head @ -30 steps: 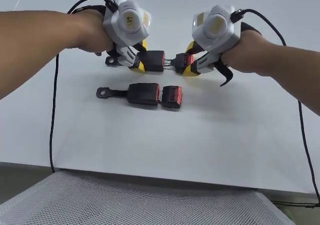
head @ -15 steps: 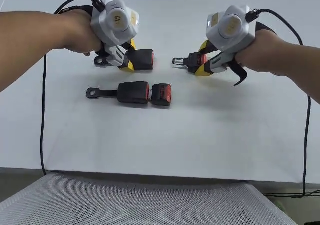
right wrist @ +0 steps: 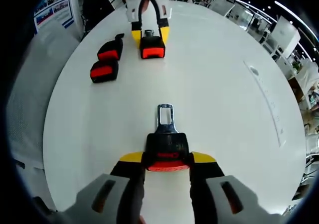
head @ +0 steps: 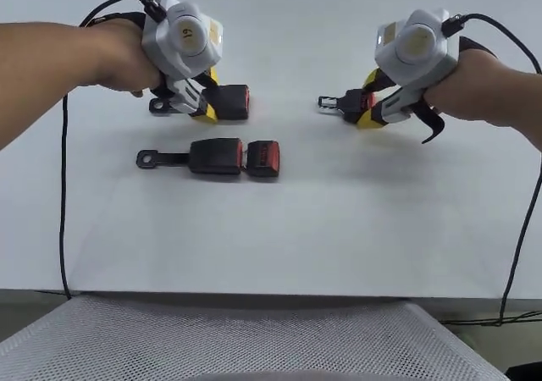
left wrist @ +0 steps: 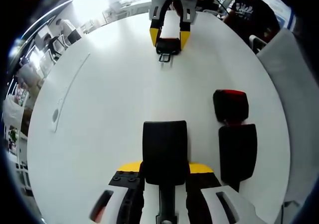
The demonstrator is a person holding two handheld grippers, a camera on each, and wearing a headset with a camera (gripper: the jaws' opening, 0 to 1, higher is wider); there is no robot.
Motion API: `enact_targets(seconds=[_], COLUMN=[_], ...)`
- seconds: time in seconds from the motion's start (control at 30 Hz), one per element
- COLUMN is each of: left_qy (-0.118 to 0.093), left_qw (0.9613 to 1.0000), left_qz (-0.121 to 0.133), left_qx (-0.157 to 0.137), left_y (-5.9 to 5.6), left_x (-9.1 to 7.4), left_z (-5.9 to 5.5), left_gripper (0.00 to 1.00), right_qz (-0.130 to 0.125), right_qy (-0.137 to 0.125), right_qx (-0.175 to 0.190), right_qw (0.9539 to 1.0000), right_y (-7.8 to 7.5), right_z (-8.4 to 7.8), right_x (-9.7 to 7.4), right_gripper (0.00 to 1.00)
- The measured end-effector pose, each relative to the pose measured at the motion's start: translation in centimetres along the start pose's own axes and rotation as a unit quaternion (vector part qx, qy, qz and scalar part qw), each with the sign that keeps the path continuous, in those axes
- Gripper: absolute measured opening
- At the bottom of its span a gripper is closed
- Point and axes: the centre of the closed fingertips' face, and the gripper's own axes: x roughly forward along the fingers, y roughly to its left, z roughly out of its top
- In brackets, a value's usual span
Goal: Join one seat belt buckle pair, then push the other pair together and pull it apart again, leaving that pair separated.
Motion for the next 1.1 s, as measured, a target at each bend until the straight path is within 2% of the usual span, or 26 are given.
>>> enact_targets(seconds=[0.07, 0.2, 0.33, 0.43, 0.47, 0.5, 0.53, 0.57, 0.63, 0.67, 0.73, 0.77, 0.8, 0.83, 0.87, 0.93, 1.0, 1.07, 1.1], left_qy=[0.003, 0.007, 0.013, 0.018, 0.019, 0.019, 0.017, 0.019, 0.011, 0.0, -0.014, -0.021, -0.024, -0.021, -0.031, -0.057, -0.069, -0.076, -0.082], left_qw=[1.0, 1.0, 0.9998, 0.9993, 0.9993, 0.9993, 0.9989, 0.999, 0.9985, 0.9978, 0.9964, 0.9956, 0.9947, 0.9939, 0.9929, 0.9895, 0.9879, 0.9857, 0.9825], left_qz=[0.0, 0.006, 0.012, 0.026, 0.031, 0.033, 0.043, 0.04, 0.053, 0.062, 0.079, 0.086, 0.092, 0.098, 0.107, 0.118, 0.125, 0.133, 0.147], left_qx=[-0.003, 0.001, 0.001, 0.021, 0.012, 0.003, -0.008, -0.002, -0.012, -0.022, -0.028, -0.031, -0.038, -0.045, -0.043, -0.062, -0.062, -0.07, -0.079], left_y=[0.1, 0.0, 0.1, 0.2, 0.2, 0.2, 0.4, 0.3, 0.5, 0.6, 0.7, 0.6, 0.2, 0.0, -0.5, -1.6, -2.8, -4.3, -4.7], left_x=[0.1, 0.1, 0.1, 0.0, 0.0, -0.1, -0.2, -0.3, -0.9, -1.4, -2.3, -2.8, -3.5, -3.9, -4.6, -5.5, -6.1, -6.5, -6.9], left_z=[-0.1, -0.1, 0.0, 0.3, 0.2, 0.1, 0.1, 0.0, 0.2, 0.6, 1.1, 1.4, 1.5, 1.5, 2.1, 3.4, 4.0, 4.1, 3.9], left_gripper=[0.32, 0.32, 0.33, 0.34, 0.35, 0.41, 0.46, 0.49, 0.48, 0.48, 0.49, 0.51, 0.52, 0.52, 0.54, 0.58, 0.61, 0.65, 0.68], right_qz=[0.002, 0.008, -0.004, -0.03, -0.025, -0.025, -0.038, -0.048, -0.057, -0.059, -0.056, -0.051, -0.04, -0.041, -0.046, -0.056, -0.067, -0.077, -0.081], right_qy=[-0.001, 0.014, 0.025, 0.036, 0.031, 0.029, 0.023, 0.017, 0.004, -0.007, -0.043, -0.069, -0.088, -0.108, -0.117, -0.121, -0.127, -0.131, -0.132], right_qx=[0.002, 0.009, -0.009, -0.018, -0.023, -0.025, -0.026, -0.027, -0.007, 0.007, 0.046, 0.064, 0.074, 0.088, 0.086, 0.073, 0.069, 0.066, 0.07], right_qw=[1.0, 0.9998, 0.9996, 0.9987, 0.9989, 0.999, 0.9987, 0.9984, 0.9983, 0.9982, 0.9964, 0.9943, 0.9925, 0.9893, 0.9883, 0.9883, 0.9872, 0.9861, 0.9855], right_y=[0.1, 0.0, -0.2, -0.9, -0.4, -0.1, -0.3, -0.5, -0.5, -0.4, 0.1, 0.7, 1.4, 2.2, 2.5, 3.6, 4.3, 5.3, 5.6], right_z=[0.1, 0.2, 0.3, 0.4, 0.7, 0.9, 1.2, 1.5, 1.7, 2.0, 2.8, 3.6, 4.2, 5.1, 5.6, 6.3, 6.9, 7.2, 7.2], right_x=[0.1, 0.2, 0.1, -0.1, -0.1, -0.3, -0.6, -0.8, -1.5, -1.8, -2.5, -3.0, -3.3, -3.9, -4.3, -4.9, -5.4, -5.8, -5.9], right_gripper=[0.34, 0.37, 0.41, 0.49, 0.53, 0.53, 0.55, 0.57, 0.6, 0.6, 0.61, 0.62, 0.63, 0.64, 0.65, 0.67, 0.7, 0.74, 0.77])
